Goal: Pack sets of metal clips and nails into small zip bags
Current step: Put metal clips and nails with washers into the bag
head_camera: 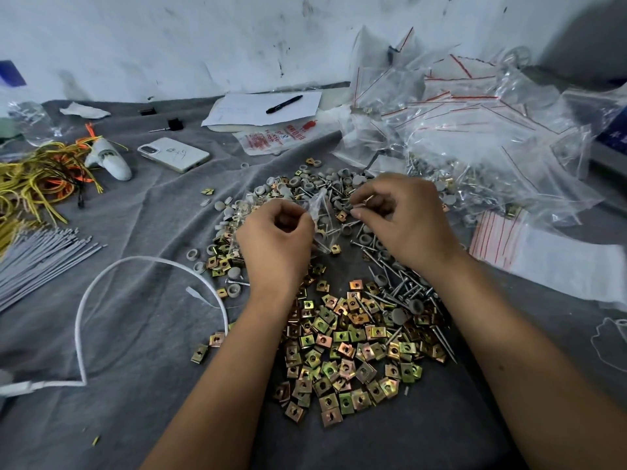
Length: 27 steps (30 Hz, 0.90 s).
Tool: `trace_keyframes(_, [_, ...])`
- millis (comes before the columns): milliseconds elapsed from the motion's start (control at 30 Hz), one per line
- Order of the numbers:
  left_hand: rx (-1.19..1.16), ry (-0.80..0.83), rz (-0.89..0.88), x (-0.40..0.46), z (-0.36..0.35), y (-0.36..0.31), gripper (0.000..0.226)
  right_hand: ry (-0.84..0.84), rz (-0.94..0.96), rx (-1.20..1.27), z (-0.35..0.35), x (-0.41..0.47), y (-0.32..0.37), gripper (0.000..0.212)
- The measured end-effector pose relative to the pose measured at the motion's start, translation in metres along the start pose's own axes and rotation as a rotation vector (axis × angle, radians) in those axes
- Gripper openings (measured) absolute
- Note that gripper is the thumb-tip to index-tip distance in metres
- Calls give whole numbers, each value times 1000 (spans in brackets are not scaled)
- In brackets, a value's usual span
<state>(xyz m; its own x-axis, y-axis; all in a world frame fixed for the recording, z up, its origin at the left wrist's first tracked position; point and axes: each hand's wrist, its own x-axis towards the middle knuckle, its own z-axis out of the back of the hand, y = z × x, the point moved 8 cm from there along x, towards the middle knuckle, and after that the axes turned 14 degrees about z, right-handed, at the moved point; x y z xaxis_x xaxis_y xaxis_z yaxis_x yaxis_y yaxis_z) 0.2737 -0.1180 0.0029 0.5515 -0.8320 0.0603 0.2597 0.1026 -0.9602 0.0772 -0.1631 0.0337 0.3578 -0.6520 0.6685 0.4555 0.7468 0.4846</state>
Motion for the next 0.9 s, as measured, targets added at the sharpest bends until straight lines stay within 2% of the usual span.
trace_keyframes(100, [-12,23,-22,-1,-1,-3,27,36,179,34,-9,3,29,20])
trace_keyframes(200, [-4,29,-48,-2,-2,-4,23,74,194,-2,-17,2,35,27])
trace_keyframes(300, [6,-12,-85,-2,2,-7,17,-24,176,-1,-6,3,30,23])
trace_keyframes(400, [85,-76,-186,-5,8,-15,16,-33,119,-59,0,2,17,15])
trace_keyframes(467, [137,-95,-240,-7,7,-18,11,71,24,-149,-3,-1,-1,11])
trace_keyframes(567, [181,-113,-280,-8,6,-19,10,260,-122,-293,-8,-9,-27,22])
trace_keyframes(667, [195,-114,-269,-7,6,-17,10,362,-179,-251,-14,-12,-31,21])
trace_keyframes(767, [191,-99,-239,-5,5,-15,10,372,-177,-268,-16,-11,-27,10])
trace_keyframes(900, [157,-75,-188,-2,5,-11,11,388,-219,-258,-17,-14,-30,11])
